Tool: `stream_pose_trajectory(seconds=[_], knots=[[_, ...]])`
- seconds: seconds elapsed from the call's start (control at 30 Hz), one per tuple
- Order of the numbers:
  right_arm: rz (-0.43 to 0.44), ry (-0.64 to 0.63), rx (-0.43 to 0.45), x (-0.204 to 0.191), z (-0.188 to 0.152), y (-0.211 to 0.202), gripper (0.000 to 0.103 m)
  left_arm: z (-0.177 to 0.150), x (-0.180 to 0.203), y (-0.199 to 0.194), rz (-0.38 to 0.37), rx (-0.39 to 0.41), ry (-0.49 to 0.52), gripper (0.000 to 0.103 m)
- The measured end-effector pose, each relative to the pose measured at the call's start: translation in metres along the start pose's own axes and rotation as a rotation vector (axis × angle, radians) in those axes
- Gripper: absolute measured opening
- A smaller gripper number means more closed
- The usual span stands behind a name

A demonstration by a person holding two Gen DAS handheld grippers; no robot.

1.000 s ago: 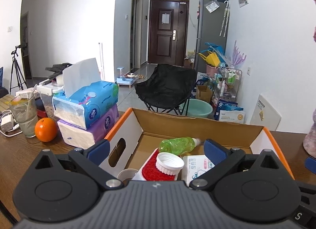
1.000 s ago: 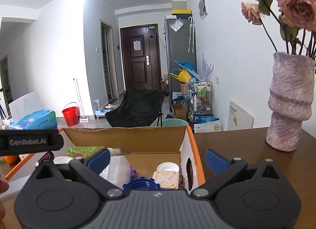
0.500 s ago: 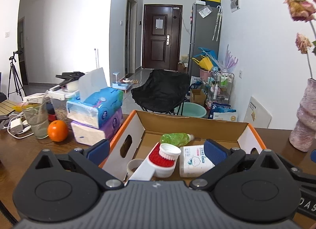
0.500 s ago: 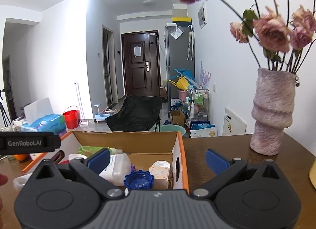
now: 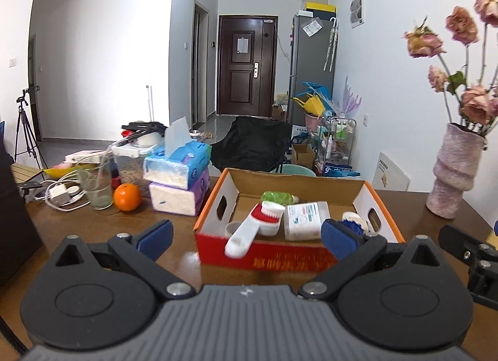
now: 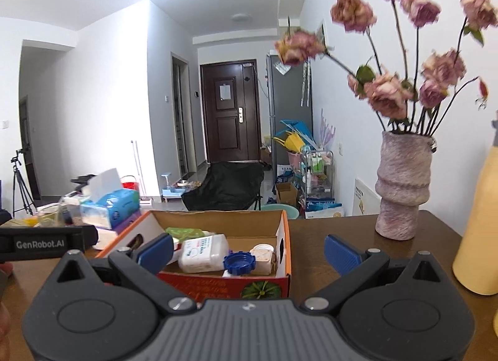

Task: Organize rigid objects

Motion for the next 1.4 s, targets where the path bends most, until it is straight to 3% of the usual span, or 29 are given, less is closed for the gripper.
stream_pose_trajectory(seconds=[0.47,0.77,1.07,1.4], knots=[[0.023,-0.022,-0.003,-0.018,-0.024,-0.162,0.103,-0.045,-0.033,-0.160,0.010,0.017,0.015,0.103],[0.017,-0.032,-0.006,-0.020,-0.053,-0.247,0.103,-0.089,-0.042,-0.236,-0.001,-0.001,0.040,0.103],[0.005,-0.038,-0.036,-0.024,-0.087,-0.300,0.103,-0.122,-0.042,-0.280,-0.028,-0.019,0.062,0.103],[-0.012,-0.042,-0.028,-0.025,-0.098,-0.326,0.103,-0.136,-0.039,-0.301,-0.049,-0.013,0.080,0.103]])
Point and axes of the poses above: each gripper's, at about its wrist camera, not at the fingertips, and y roughly the way its jaws point, x to its right, z to its top, the point moved 1 cm from there along y, roughly the way its jaws point, and after that the axes turned 3 degrees about x, right-handed, at the moved point
